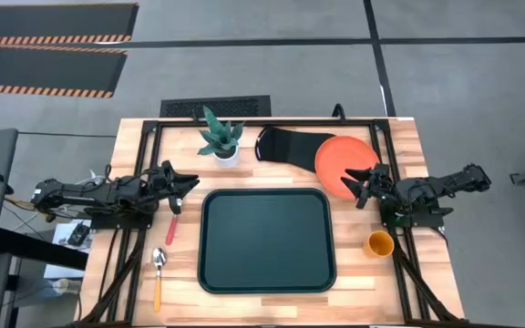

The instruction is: Pick and place plate/cup/fork/spoon on tray

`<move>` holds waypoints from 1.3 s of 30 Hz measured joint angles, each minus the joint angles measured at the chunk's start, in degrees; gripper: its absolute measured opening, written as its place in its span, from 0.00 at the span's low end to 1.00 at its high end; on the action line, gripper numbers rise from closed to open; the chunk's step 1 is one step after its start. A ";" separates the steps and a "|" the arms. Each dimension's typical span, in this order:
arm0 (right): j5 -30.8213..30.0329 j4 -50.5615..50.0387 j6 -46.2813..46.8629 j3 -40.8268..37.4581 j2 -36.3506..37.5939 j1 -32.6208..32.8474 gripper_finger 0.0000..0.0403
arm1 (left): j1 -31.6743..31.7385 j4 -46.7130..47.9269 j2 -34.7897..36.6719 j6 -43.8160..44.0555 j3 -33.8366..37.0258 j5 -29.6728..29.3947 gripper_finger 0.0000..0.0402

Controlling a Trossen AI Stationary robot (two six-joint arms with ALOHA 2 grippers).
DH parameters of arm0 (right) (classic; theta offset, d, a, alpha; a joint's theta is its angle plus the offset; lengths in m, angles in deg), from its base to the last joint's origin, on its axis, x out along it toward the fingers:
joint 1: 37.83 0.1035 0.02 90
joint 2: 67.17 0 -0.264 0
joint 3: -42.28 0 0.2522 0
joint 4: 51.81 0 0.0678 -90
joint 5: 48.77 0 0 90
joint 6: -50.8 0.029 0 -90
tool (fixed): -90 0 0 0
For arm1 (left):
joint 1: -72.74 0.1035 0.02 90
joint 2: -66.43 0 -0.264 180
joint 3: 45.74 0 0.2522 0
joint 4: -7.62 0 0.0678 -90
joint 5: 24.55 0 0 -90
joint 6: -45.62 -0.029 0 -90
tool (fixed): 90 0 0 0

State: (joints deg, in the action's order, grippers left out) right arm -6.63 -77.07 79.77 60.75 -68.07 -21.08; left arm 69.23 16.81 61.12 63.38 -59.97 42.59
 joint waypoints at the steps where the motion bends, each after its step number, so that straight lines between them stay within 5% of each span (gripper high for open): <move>1: -0.01 0.01 0.00 0.02 0.01 -0.01 0.58 | -0.02 -0.01 0.00 0.00 -0.02 -0.01 0.19; 32: 0.00 0.00 0.00 0.02 0.02 0.00 0.58 | 0.00 0.00 -0.02 0.03 -0.01 0.00 0.19; 39: -0.02 0.02 0.00 0.02 0.02 -0.02 0.58 | 0.00 -0.64 -0.02 7.24 -0.02 -0.52 0.19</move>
State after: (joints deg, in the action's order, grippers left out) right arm -6.65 -77.05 79.77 60.77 -68.05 -21.10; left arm 69.23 16.18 61.11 70.62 -59.99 42.07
